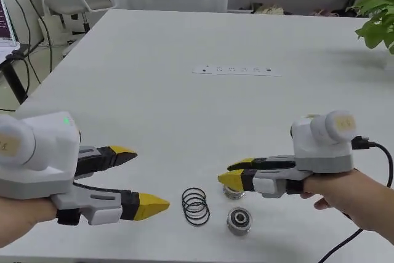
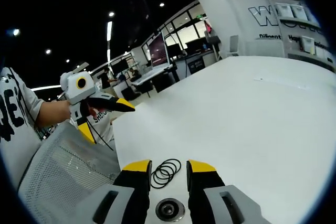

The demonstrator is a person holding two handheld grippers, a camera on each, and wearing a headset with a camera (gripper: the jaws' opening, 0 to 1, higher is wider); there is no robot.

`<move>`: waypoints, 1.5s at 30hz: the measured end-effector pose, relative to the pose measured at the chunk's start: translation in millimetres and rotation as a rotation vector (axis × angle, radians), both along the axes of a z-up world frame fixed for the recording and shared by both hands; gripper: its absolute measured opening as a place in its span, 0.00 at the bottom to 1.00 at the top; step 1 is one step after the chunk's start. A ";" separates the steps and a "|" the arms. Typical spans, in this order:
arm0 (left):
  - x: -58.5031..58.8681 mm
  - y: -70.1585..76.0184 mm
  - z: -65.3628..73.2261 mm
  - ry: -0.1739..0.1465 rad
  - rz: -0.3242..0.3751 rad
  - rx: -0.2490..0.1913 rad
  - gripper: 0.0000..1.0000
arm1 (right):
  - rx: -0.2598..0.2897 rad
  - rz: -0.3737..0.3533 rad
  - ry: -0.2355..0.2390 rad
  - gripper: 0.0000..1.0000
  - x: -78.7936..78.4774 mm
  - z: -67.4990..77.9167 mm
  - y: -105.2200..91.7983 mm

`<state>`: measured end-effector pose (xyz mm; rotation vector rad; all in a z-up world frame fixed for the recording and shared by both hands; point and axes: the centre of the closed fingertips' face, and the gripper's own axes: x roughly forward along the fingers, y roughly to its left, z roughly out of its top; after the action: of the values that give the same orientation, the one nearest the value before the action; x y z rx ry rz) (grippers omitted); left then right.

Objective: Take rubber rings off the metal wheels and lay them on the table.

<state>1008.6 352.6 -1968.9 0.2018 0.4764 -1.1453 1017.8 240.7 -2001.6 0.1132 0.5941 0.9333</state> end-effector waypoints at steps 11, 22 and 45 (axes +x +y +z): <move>-0.7 -4.4 5.9 -0.007 0.012 -0.011 0.68 | -0.071 -0.012 -0.095 0.46 -17.7 11.5 -27.5; -5.6 -10.9 5.5 -0.020 0.002 0.003 0.69 | -0.147 -0.010 -0.150 0.57 -36.7 14.7 -48.6; -17.7 -9.3 0.5 -0.024 -0.019 0.058 0.72 | -0.158 -0.113 -0.134 0.68 -57.5 10.2 -82.6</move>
<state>991.0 343.3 -1968.4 0.2706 0.4872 -1.1474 960.2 158.2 -1991.4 -0.0563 0.5299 0.7750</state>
